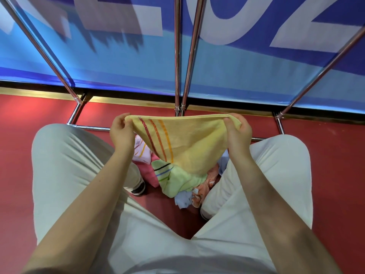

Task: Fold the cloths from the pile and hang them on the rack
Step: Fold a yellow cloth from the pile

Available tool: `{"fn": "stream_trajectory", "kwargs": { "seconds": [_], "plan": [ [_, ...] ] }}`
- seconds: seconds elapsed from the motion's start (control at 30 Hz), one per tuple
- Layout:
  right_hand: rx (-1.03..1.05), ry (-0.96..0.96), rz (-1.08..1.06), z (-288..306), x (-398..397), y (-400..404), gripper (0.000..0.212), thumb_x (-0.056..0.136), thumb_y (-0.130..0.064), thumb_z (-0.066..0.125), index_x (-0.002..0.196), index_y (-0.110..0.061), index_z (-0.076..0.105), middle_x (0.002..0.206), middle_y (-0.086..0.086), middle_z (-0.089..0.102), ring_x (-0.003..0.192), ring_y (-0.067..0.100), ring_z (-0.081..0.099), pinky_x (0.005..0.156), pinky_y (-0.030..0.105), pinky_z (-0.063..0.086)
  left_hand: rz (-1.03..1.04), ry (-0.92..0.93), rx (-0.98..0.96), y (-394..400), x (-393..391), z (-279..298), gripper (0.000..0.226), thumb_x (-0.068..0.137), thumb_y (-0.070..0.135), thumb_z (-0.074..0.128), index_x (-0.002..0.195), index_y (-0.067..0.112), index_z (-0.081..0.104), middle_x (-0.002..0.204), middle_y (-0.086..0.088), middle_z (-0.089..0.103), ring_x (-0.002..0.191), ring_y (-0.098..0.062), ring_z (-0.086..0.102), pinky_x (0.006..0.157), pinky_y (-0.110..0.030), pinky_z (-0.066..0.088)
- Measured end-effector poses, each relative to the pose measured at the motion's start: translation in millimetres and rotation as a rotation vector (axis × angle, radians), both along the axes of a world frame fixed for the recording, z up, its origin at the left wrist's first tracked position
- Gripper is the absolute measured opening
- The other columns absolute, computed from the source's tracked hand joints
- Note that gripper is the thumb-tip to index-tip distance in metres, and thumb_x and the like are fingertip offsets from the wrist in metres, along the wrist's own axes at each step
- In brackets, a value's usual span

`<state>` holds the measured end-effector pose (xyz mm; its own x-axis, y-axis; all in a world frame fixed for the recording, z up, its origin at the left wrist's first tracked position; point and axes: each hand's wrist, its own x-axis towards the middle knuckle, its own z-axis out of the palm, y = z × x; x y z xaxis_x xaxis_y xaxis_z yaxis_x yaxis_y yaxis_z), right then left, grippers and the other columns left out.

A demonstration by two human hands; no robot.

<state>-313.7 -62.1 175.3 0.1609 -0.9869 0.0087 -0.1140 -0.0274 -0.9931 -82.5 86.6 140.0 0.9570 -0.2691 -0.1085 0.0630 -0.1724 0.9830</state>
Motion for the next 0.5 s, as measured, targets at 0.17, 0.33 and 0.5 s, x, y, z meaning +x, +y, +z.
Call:
{"fn": "stream_trajectory", "kwargs": {
  "seconds": [0.17,0.33,0.5],
  "plan": [
    [0.053,-0.026,0.015,-1.2,4.0,6.5,0.010,0.089,-0.016,0.061,0.093,-0.025,0.064,0.093,-0.009,0.066,0.090,0.007,0.061,0.078,0.019,0.047,-0.030,0.012,-0.056,2.0,2.2,6.4,0.021,0.092,0.013,0.049,0.100,0.026,0.063,0.100,-0.001,0.066,0.090,-0.017,0.062,0.086,-0.044,0.055],
    [0.126,-0.089,-0.050,-0.9,2.2,3.2,0.012,0.089,-0.014,0.061,0.100,-0.015,0.067,0.095,-0.003,0.068,0.089,0.011,0.062,0.078,0.023,0.049,-0.124,-0.094,-0.014,1.0,-5.7,8.7,0.018,0.093,0.020,0.049,0.102,0.028,0.062,0.099,0.005,0.066,0.097,-0.021,0.065,0.088,-0.051,0.054],
    [0.128,-0.090,-0.005,-0.7,3.4,4.0,0.011,0.089,-0.013,0.062,0.092,-0.023,0.066,0.092,-0.005,0.068,0.090,0.013,0.063,0.082,0.028,0.052,-0.166,-0.110,-0.004,-1.8,-10.7,9.2,0.019,0.096,0.014,0.046,0.108,0.018,0.061,0.096,0.009,0.063,0.095,-0.016,0.062,0.092,-0.045,0.052]
  ]
}}
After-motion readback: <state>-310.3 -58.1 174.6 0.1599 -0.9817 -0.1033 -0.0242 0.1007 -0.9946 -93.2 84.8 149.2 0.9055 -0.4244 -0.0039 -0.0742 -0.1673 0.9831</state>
